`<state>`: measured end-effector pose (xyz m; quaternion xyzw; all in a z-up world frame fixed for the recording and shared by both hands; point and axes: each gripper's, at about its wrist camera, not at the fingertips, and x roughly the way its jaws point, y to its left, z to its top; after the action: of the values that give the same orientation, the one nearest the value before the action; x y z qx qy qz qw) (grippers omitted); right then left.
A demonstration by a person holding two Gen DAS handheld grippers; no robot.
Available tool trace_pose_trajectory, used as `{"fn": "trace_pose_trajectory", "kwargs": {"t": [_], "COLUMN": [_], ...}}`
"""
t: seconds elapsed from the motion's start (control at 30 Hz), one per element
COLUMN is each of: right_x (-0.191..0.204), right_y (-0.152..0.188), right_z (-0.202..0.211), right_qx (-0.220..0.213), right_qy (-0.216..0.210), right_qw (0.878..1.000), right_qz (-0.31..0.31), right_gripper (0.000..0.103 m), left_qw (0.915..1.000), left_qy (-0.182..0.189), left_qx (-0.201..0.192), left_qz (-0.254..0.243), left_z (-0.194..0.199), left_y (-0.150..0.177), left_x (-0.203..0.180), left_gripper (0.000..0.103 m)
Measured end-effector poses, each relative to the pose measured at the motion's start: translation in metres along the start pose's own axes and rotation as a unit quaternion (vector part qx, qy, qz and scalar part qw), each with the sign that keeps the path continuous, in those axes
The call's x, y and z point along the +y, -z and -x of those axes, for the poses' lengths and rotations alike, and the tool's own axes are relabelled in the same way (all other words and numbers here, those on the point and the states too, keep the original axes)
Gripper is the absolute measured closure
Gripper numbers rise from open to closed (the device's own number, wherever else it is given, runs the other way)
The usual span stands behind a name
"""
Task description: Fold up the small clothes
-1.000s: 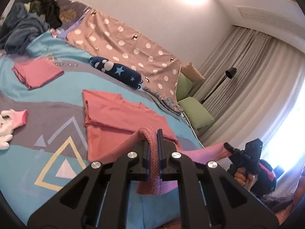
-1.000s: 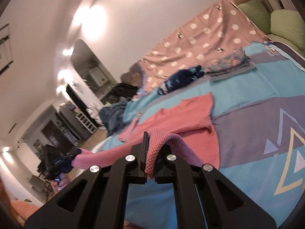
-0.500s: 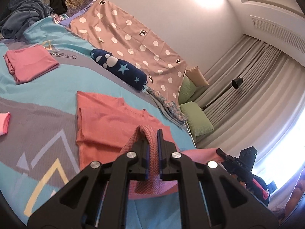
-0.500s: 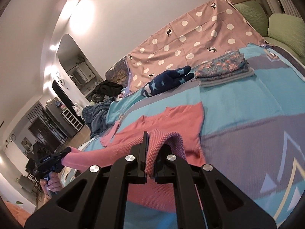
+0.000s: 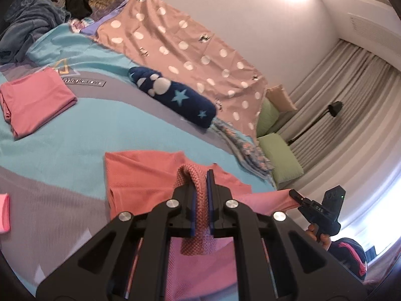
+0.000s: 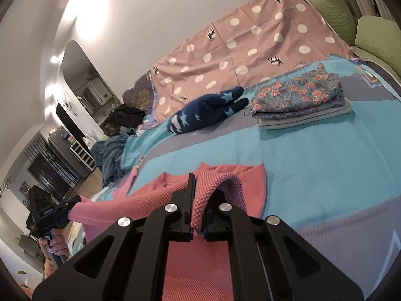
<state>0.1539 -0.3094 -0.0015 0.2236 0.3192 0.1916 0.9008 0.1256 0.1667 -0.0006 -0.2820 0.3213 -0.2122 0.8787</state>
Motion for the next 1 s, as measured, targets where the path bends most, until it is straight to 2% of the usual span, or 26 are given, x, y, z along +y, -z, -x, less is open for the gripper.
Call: {"fn": "trace_pose_trajectory", "kwargs": {"t": [0.07,0.13,0.17,0.27,0.37,0.47,0.6,0.67,0.7,0.77,0.83,0.93,1.0], "right_x": [-0.008,-0.019,-0.026,-0.043,-0.052,-0.051,-0.046,-0.043,-0.041,-0.037,-0.032,-0.029,-0.028], "right_y": [-0.003,-0.002,0.001,0.011,0.016,0.014,0.011,0.010,0.010,0.009,0.006,-0.002,-0.012], "right_z": [-0.025,-0.053,-0.063,-0.081,-0.082,-0.075,-0.070,-0.069,-0.069,-0.068,-0.065,-0.060,-0.050], "right_qx": [0.019,0.047,0.061,0.091,0.100,0.092,0.085,0.083,0.084,0.083,0.077,0.059,0.039], "right_qy": [0.014,0.039,0.046,0.054,0.052,0.049,0.048,0.051,0.051,0.055,0.058,0.047,0.023], "right_qw": [1.000,0.998,0.997,0.994,0.993,0.993,0.994,0.995,0.995,0.995,0.995,0.997,0.998], "right_qz": [-0.002,-0.006,-0.011,-0.035,-0.047,-0.047,-0.041,-0.037,-0.033,-0.023,-0.015,-0.022,-0.034], "right_gripper": [0.098,0.097,0.097,0.095,0.093,0.085,0.084,0.089,0.097,0.097,0.098,0.098,0.098], "left_qw": [0.9994,0.9980,0.9966,0.9948,0.9951,0.9959,0.9962,0.9958,0.9952,0.9937,0.9937,0.9967,0.9983], "left_qy": [-0.032,-0.058,-0.072,-0.061,-0.058,-0.052,-0.051,-0.056,-0.059,-0.065,-0.063,-0.047,-0.027], "left_qx": [0.010,0.019,0.029,0.048,0.049,0.048,0.049,0.056,0.064,0.080,0.082,0.046,0.019], "left_qz": [0.004,0.014,0.029,0.065,0.063,0.057,0.050,0.047,0.046,0.045,0.045,0.047,0.047], "left_z": [-0.021,-0.037,-0.048,-0.060,-0.058,-0.055,-0.057,-0.061,-0.066,-0.075,-0.078,-0.063,-0.049], "left_y": [-0.002,0.000,0.003,0.011,0.015,0.015,0.010,0.009,0.008,0.007,0.007,-0.001,-0.009], "left_x": [0.016,0.032,0.046,0.067,0.070,0.066,0.060,0.059,0.060,0.062,0.062,0.052,0.044], "left_gripper": [0.091,0.078,0.077,0.077,0.077,0.077,0.077,0.077,0.077,0.095,0.103,0.103,0.103]}}
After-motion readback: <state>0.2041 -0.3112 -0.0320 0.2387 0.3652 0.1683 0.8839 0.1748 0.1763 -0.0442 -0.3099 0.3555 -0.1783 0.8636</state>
